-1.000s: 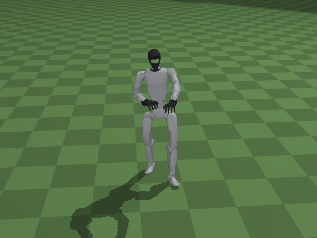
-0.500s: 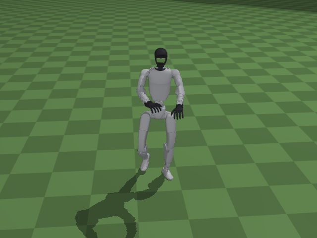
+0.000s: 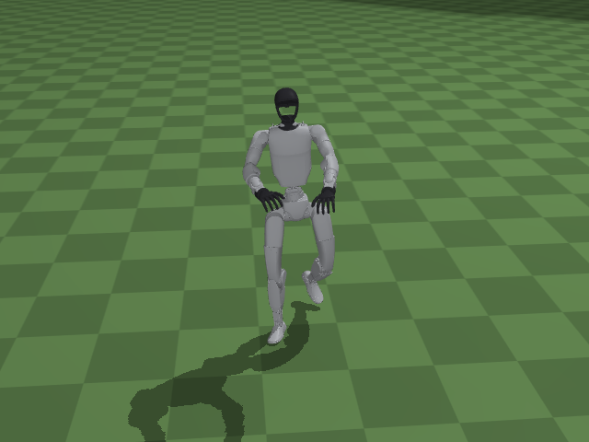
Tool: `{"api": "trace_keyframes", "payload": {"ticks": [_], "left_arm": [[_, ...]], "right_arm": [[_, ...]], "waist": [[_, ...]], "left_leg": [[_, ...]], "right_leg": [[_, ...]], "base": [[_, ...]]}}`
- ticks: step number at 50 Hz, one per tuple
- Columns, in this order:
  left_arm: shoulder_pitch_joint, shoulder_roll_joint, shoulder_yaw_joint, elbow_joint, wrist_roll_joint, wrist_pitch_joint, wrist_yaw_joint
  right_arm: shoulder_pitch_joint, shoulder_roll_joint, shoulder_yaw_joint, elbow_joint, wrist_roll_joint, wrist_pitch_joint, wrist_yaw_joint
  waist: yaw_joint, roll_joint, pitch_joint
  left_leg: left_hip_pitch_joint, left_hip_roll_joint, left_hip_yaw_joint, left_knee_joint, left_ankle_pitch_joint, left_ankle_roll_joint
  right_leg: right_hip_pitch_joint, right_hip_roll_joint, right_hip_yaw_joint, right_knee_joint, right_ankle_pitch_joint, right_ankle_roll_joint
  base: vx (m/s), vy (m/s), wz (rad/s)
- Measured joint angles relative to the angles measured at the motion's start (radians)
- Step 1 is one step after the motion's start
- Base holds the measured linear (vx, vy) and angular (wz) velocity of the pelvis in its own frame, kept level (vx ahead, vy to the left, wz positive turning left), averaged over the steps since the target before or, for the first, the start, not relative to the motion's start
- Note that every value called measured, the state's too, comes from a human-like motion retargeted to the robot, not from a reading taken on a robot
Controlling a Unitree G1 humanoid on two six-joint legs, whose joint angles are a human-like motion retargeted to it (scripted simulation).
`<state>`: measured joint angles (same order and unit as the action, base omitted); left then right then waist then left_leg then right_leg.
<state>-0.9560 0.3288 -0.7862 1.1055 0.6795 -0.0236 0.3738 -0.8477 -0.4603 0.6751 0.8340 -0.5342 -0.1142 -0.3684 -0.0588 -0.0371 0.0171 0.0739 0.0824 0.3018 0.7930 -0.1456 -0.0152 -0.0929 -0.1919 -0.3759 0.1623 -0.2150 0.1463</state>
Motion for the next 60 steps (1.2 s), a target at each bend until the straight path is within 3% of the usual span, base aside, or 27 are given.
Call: {"api": "trace_keyframes", "payload": {"ticks": [3,5,8,15,19,22,27,31,35,37,40,43,47,50,55,57,60], "left_arm": [[-0.004,0.019,0.004,-0.040,-0.023,0.001,0.009],[-0.014,0.030,0.018,-0.069,-0.041,0.010,0.013],[-0.013,0.043,0.033,-0.093,-0.047,0.004,0.010],[-0.026,0.078,0.025,-0.120,-0.066,-0.002,0.019],[-0.025,0.095,0.019,-0.118,-0.067,-0.018,0.023],[-0.036,0.099,0.015,-0.111,-0.061,-0.020,0.015],[-0.022,0.107,0.014,-0.110,-0.043,-0.017,0.003],[0.015,0.104,0.007,-0.105,-0.008,-0.029,-0.018],[0.034,0.097,-0.010,-0.098,0.009,-0.031,-0.025],[0.033,0.098,-0.019,-0.096,0.006,-0.023,-0.026],[0.028,0.095,-0.023,-0.092,0.013,-0.018,-0.019],[0.016,0.088,-0.014,-0.086,0.021,-0.015,-0.006],[0.004,0.084,-0.014,-0.086,0.013,-0.015,-0.003],[-0.008,0.080,-0.015,-0.089,-0.014,-0.018,0.002],[-0.024,0.065,-0.010,-0.081,-0.067,-0.018,0.009],[-0.018,0.052,0.010,-0.073,-0.068,-0.013,0.011],[0.004,0.030,0.044,-0.071,-0.061,0.001,0.010]], "right_arm": [[-0.002,-0.018,-0.009,-0.024,0.004,0.011,-0.001],[-0.014,-0.040,-0.013,-0.037,0.023,0.019,-0.012],[-0.018,-0.043,-0.012,-0.046,0.026,0.018,-0.015],[-0.041,-0.045,0.016,-0.067,0.054,0.018,-0.033],[-0.045,-0.038,0.015,-0.075,0.053,0.009,-0.034],[-0.052,-0.038,0.016,-0.079,0.069,-0.001,-0.038],[-0.026,-0.027,0.005,-0.076,0.072,0.002,-0.033],[0.021,0.000,0.001,-0.060,0.082,-0.019,-0.038],[0.050,0.011,0.000,-0.053,0.087,-0.029,-0.034],[0.049,0.009,0.007,-0.058,0.098,-0.026,-0.035],[0.044,-0.001,0.010,-0.071,0.099,-0.035,-0.037],[0.032,-0.015,0.005,-0.081,0.081,-0.039,-0.031],[0.018,-0.030,0.015,-0.086,0.085,-0.044,-0.026],[0.006,-0.044,0.022,-0.085,0.088,-0.035,-0.025],[-0.013,-0.051,0.029,-0.067,0.058,0.002,-0.020],[-0.017,-0.048,0.024,-0.056,0.040,0.008,-0.015],[-0.010,-0.047,0.005,-0.046,0.016,0.013,-0.009]], "waist": [[0.034,0.001,0.002],[0.058,0.007,0.019],[0.109,-0.004,0.037],[0.214,-0.007,0.061],[0.231,0.028,0.062],[0.231,0.042,0.073],[0.232,0.034,0.052],[0.220,0.036,0.023],[0.207,0.032,0.000],[0.190,0.028,-0.006],[0.150,0.036,-0.001],[0.110,0.046,0.015],[0.064,0.043,0.042],[0.041,0.012,0.062],[0.025,-0.042,0.097],[0.026,-0.042,0.099],[0.031,-0.043,0.089]], "left_leg": [[-0.133,0.054,0.017,0.229,0.008,0.044],[-0.204,0.071,0.017,0.311,-0.033,0.060],[-0.267,0.051,0.033,0.289,-0.087,0.065],[-0.311,-0.005,0.111,-0.234,-0.073,0.016],[-0.257,-0.025,0.168,-0.687,0.024,-0.081],[-0.231,-0.033,0.190,-0.853,0.041,-0.145],[-0.187,-0.010,0.175,-0.823,0.113,-0.104],[-0.164,0.055,0.158,-0.658,0.028,-0.086],[-0.126,0.080,0.151,-0.584,-0.066,-0.056],[-0.114,0.079,0.143,-0.570,-0.089,-0.050],[-0.094,0.082,0.116,-0.560,-0.114,-0.067],[-0.055,0.072,0.091,-0.590,-0.119,-0.098],[-0.012,0.057,0.061,-0.587,-0.144,-0.118],[0.022,0.013,0.042,-0.584,-0.167,-0.123],[0.106,-0.047,0.011,-0.584,-0.217,-0.113],[0.129,-0.041,0.007,-0.578,-0.229,-0.108],[0.147,-0.035,0.000,-0.550,-0.230,-0.092]], "right_leg": [[0.019,0.003,0.016,0.032,-0.042,-0.013],[0.097,0.034,0.016,-0.067,-0.040,-0.066],[0.139,0.032,0.044,-0.062,-0.064,-0.066],[0.204,0.053,0.103,-0.048,-0.118,-0.061],[0.267,0.106,0.116,-0.046,-0.149,-0.046],[0.333,0.130,0.118,-0.054,-0.167,-0.036],[0.403,0.139,0.146,-0.004,-0.161,-0.061],[0.381,0.136,0.159,0.204,-0.070,-0.099],[0.196,0.083,0.145,0.618,0.097,-0.130],[0.093,0.056,0.135,0.778,0.122,-0.139],[-0.019,0.050,0.113,0.877,0.074,-0.138],[-0.086,0.045,0.064,0.812,0.007,-0.140],[-0.097,0.027,-0.038,0.532,-0.048,-0.140],[-0.076,0.033,-0.053,0.201,0.000,-0.108],[-0.035,0.039,-0.001,-0.239,0.110,0.005],[-0.041,0.039,-0.006,-0.250,0.113,0.027],[-0.014,0.034,-0.033,-0.250,0.173,0.011]], "base": [[0.51,-0.16,-0.16],[0.47,-0.14,-0.24],[0.47,-0.10,-0.56],[0.46,-0.03,-0.62],[0.52,0.04,-0.38],[0.57,0.08,-0.17],[0.63,0.09,-0.21],[0.66,0.14,-0.13],[0.56,0.17,-0.04],[0.48,0.16,0.17],[0.45,0.12,0.42],[0.43,0.07,0.53],[0.44,0.01,0.49],[0.45,-0.04,0.49],[0.49,-0.10,0.42],[0.52,-0.14,0.21],[0.54,-0.18,0.20]]}}
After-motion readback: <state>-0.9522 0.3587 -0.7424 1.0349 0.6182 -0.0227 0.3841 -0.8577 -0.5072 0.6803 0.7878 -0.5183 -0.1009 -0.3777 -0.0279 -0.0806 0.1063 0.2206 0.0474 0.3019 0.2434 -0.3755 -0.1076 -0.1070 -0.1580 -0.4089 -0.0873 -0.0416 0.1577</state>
